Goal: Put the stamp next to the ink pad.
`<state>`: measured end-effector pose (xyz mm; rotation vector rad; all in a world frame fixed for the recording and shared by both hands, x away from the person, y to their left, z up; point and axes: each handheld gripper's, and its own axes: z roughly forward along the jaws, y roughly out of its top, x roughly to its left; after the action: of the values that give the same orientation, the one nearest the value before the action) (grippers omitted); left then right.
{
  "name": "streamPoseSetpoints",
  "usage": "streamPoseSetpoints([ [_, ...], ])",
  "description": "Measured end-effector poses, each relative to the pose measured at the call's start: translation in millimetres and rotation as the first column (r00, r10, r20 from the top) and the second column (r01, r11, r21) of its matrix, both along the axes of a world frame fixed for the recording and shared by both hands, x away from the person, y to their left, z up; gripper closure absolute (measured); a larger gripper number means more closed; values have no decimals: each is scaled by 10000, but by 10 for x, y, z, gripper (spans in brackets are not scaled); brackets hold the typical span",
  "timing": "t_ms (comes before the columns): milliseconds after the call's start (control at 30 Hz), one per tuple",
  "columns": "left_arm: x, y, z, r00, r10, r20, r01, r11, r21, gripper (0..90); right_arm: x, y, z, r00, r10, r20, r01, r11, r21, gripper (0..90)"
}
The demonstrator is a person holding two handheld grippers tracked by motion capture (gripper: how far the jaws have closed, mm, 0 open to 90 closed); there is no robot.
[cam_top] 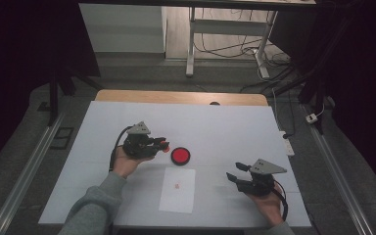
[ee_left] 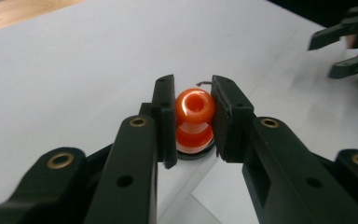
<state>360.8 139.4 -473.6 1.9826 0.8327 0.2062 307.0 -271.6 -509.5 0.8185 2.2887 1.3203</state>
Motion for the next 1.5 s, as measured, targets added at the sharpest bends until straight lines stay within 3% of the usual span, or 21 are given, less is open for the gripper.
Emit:
streamPoseSetpoints([
  [133,43,2,-43,9999,100,-79,-98,9996,276,719,-16,-6,12,10000,60,54,-59,9999,-159,428],
  [367,122,7,-105,9990,366,-254,-359,9989,288,719,-14,-71,16,10000,10,-13,-10,10000,0,416],
  [500,213,-27,-171,9981,426,-444,-403,9978,526,719,-12,-86,23,10000,-78,-30,78,10000,26,410],
  [833,426,-64,-387,9913,951,-910,-872,9924,869,719,-5,-66,12,9998,16,-182,-16,10000,11,406],
  [1100,461,-104,-393,9911,1004,-880,-904,9897,1111,718,-5,-66,10,9997,18,-227,-18,10000,3,405],
  [1400,486,-196,-512,9906,969,-964,-792,9817,1732,715,-7,-71,13,9996,68,-262,-63,9998,194,405],
  [1500,478,-197,-530,9906,1002,-930,-838,9825,1663,710,-5,-73,13,9995,72,-304,-66,9998,186,405],
])
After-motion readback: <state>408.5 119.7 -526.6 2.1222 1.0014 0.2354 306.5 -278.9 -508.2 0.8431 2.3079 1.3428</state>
